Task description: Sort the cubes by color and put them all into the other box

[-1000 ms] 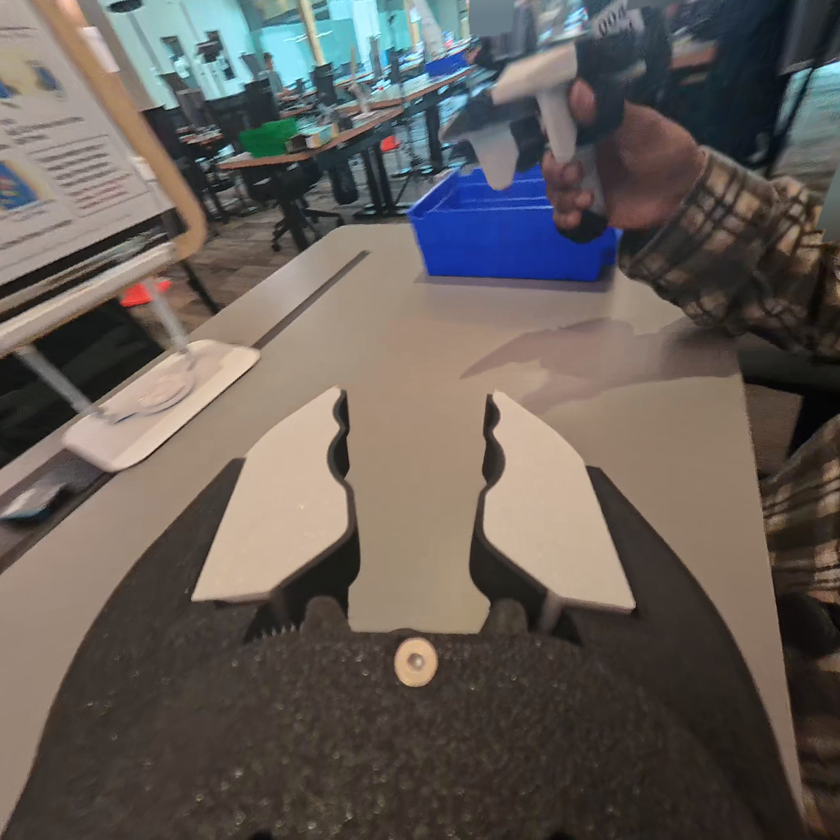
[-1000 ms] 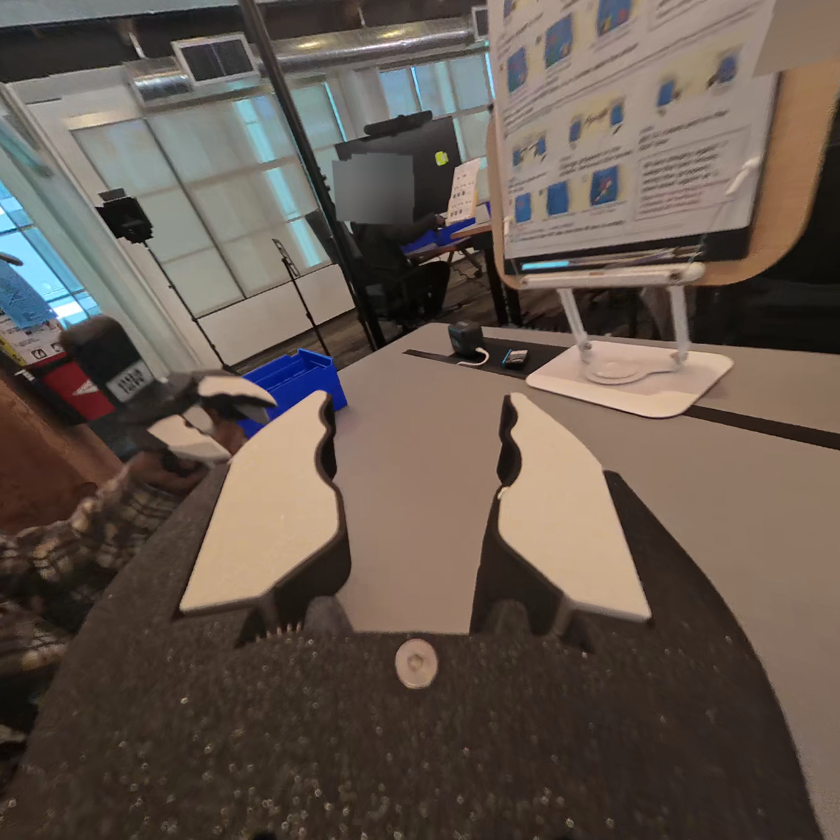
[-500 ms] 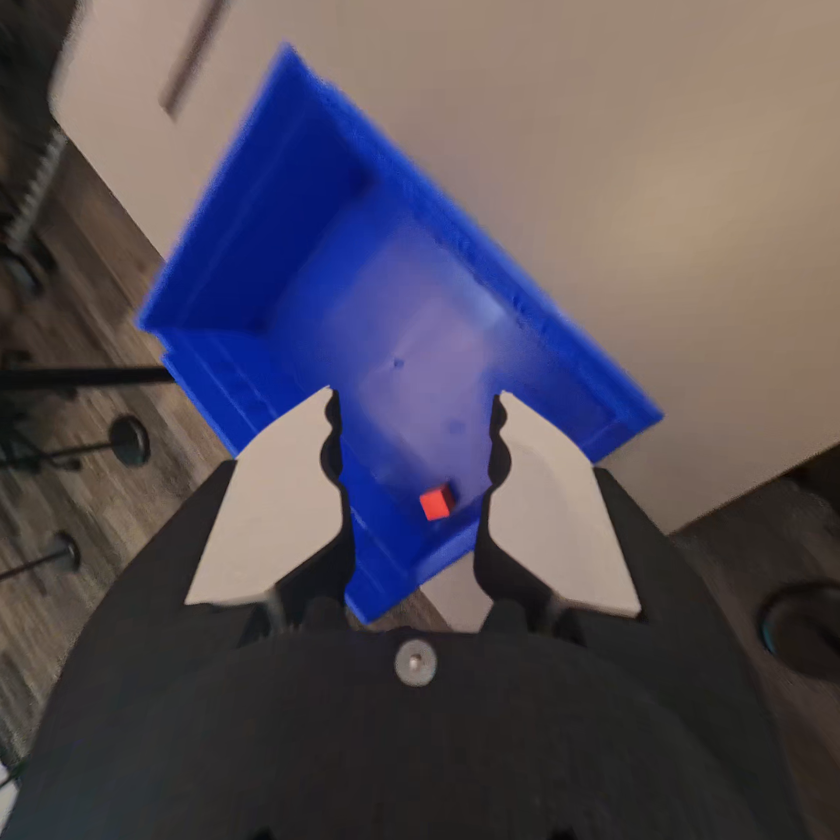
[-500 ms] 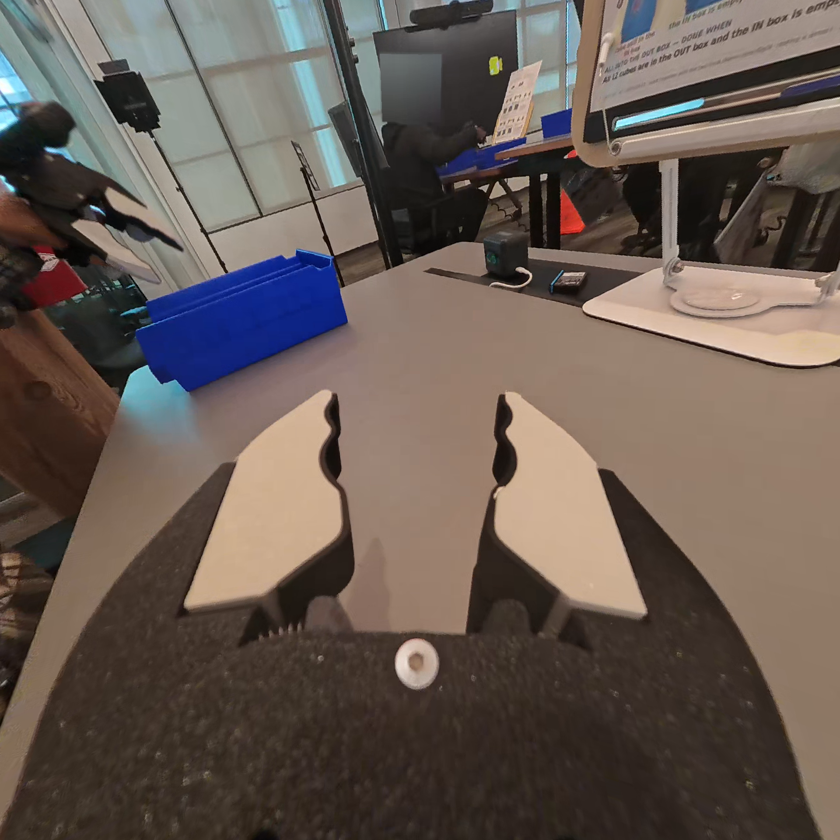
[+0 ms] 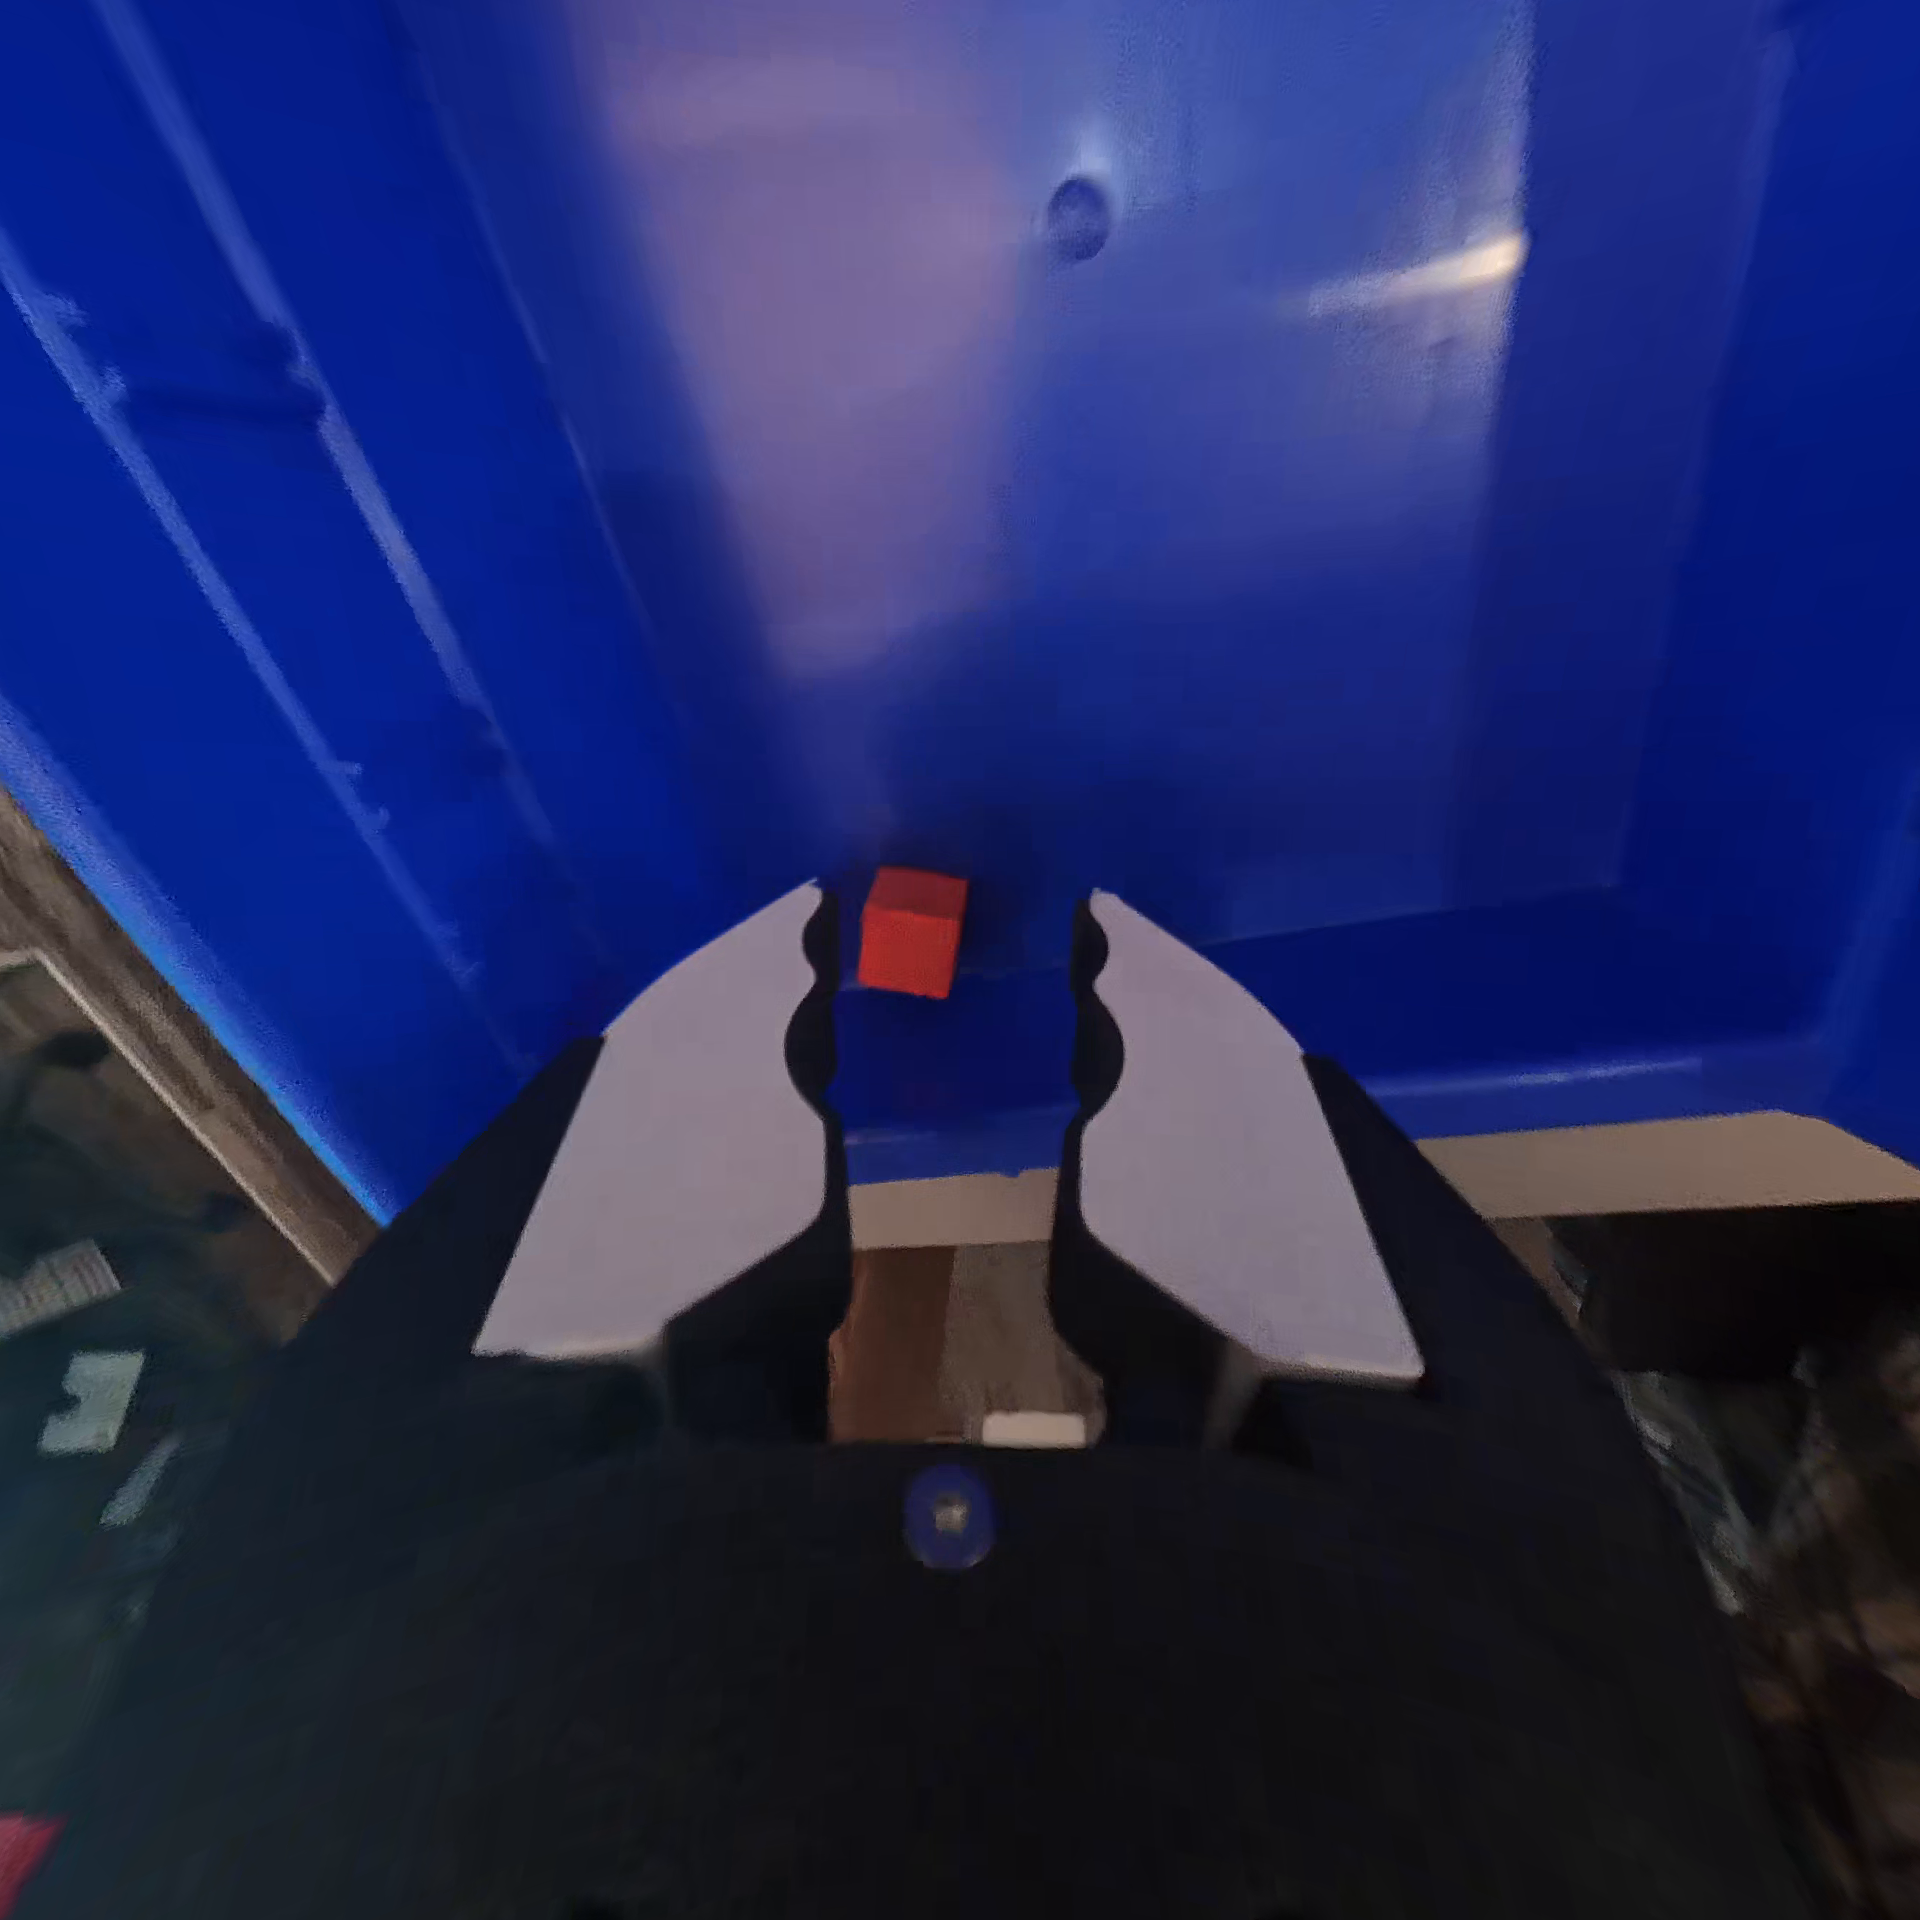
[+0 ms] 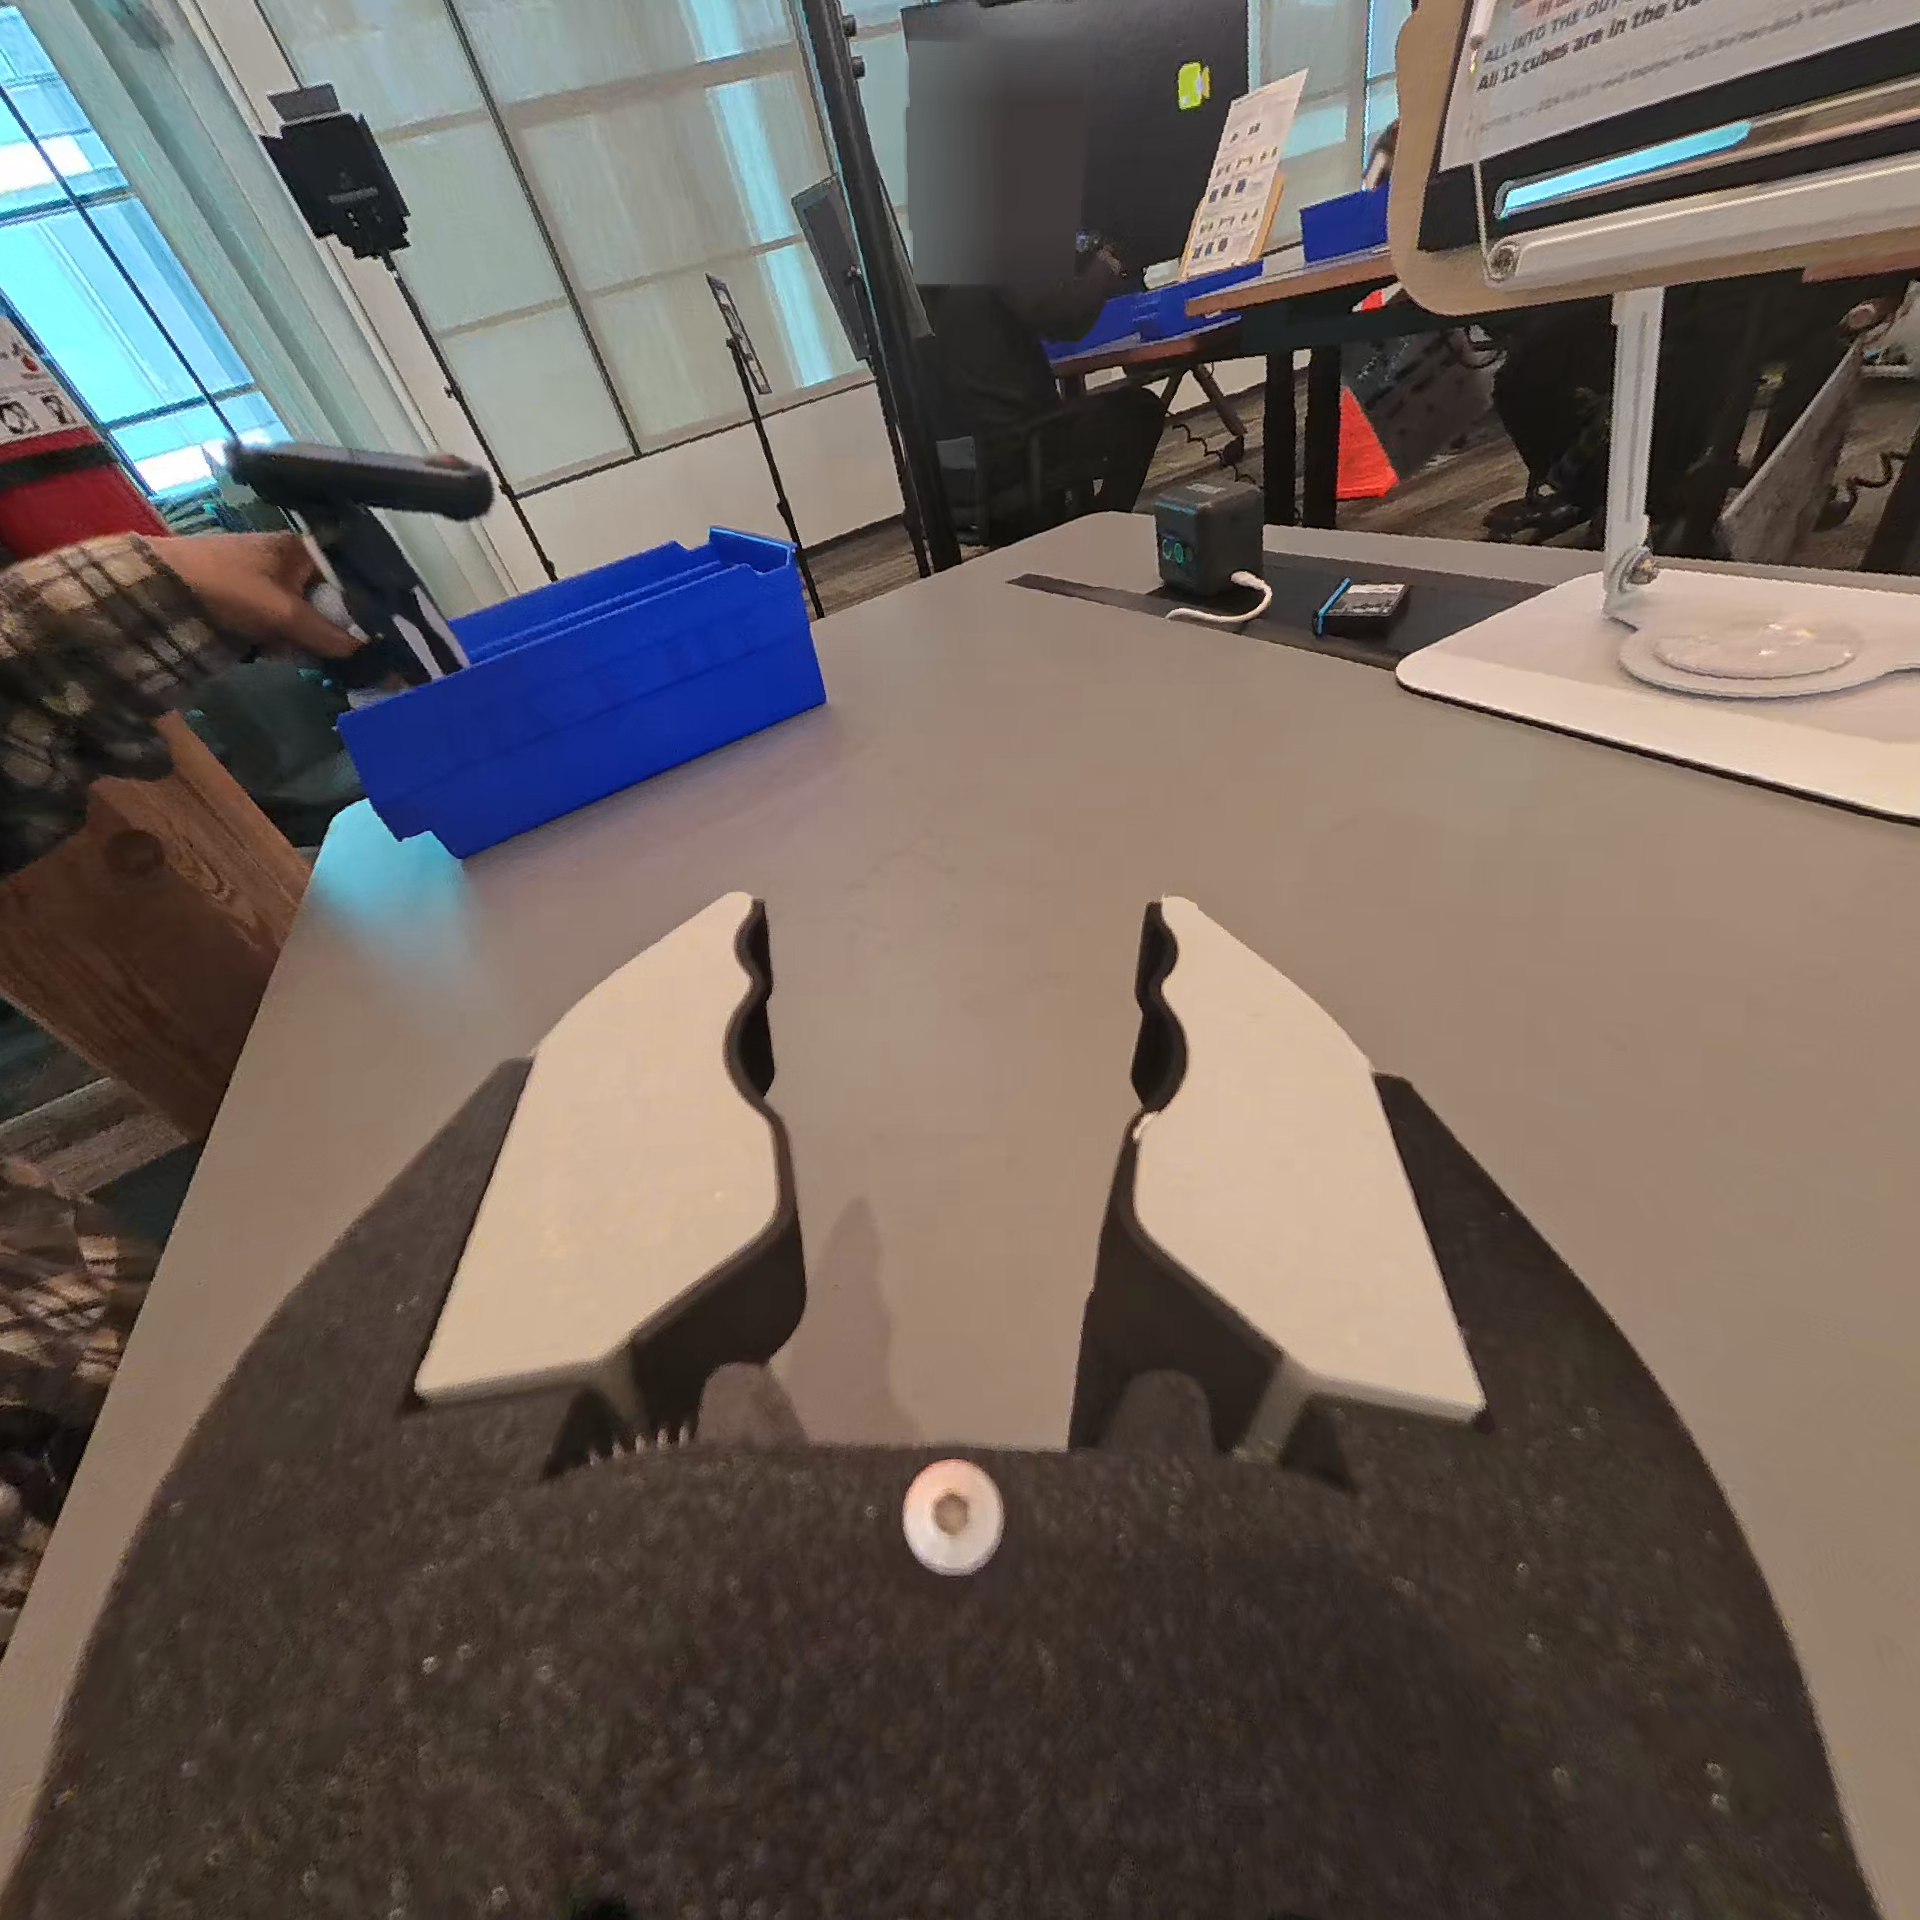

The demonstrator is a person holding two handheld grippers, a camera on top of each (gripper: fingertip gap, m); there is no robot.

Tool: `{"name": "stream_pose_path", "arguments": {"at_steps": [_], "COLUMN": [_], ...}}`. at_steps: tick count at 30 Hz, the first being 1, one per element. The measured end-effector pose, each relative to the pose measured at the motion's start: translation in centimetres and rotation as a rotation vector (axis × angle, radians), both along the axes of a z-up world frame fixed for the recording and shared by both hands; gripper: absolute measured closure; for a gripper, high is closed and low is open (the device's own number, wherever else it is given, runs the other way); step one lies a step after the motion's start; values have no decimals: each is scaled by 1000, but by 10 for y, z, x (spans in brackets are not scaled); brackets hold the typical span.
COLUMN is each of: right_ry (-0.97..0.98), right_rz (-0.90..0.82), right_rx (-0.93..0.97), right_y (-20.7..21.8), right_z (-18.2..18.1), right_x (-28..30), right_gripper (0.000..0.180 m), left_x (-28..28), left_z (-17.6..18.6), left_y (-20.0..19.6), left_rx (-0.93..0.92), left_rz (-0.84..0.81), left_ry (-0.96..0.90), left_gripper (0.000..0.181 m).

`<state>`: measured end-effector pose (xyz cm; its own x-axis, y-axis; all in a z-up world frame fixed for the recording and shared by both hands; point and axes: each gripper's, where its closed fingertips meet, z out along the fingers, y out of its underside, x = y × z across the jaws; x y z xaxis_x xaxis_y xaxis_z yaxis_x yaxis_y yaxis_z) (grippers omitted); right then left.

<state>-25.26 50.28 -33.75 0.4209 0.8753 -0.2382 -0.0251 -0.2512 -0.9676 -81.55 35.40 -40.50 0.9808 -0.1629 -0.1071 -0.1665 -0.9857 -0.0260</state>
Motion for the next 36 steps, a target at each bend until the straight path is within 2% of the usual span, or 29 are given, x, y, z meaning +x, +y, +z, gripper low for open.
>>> {"name": "stream_pose_path", "arguments": {"at_steps": [6,8,9,15,17,20,26,31,36], "right_ry": [21,20,18,30,39,33,101,103,184], "right_rz": [4,-4,-11,-52,-54,-50,19,76,232], "right_rx": [2,14,21,46,38,21,-108,-214,-468], "right_y": [-1,-2,-1,1,2,3,-6,-21,-54], "right_z": [6,10,13,38,48,61,81,94,102], "right_x": [3,4,5,14,15,12,-14,-41,-76], "right_gripper": [110,110,110,110,110,111,111,111,115], "left_x": [-15,-12,-11,-12,-12,-1,80,167,271], "left_z": [-20,-24,-25,-21,-10,24,117,174,205], "left_y": [-20,-19,-19,-13,-1,27,74,77,64], "left_rx": [-141,-161,-167,-174,-80,160,710,1011,1242], "left_rz": [72,87,86,-5,-33,-74,-313,-530,-768], "left_ry": [29,-18,-37,-7,-4,-73,-263,-336,-443], "left_gripper": [138,153,159,159,160,160,160,160,160]}}
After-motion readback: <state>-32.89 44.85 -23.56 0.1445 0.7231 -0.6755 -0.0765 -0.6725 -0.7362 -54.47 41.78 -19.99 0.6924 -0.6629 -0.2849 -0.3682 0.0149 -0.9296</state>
